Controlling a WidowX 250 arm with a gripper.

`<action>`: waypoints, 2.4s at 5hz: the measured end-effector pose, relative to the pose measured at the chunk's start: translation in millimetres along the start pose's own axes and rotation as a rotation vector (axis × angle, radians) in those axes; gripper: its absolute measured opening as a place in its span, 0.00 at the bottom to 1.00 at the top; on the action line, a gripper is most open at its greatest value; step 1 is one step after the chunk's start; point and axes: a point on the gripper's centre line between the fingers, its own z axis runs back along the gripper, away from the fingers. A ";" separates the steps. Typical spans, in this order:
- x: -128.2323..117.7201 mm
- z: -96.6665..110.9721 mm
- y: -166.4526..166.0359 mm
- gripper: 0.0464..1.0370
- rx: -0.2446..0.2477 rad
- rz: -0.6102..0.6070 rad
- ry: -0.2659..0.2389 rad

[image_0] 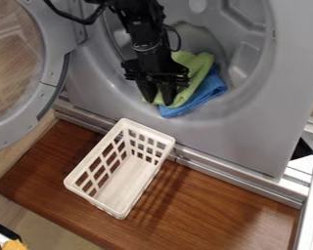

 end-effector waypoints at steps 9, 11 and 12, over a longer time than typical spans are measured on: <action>-32.3 79.9 -24.2 0.04 -0.087 0.022 -0.112; -65.1 78.0 -59.3 0.04 -0.148 -0.105 -0.058; -83.6 74.3 -70.4 0.04 -0.147 -0.170 -0.020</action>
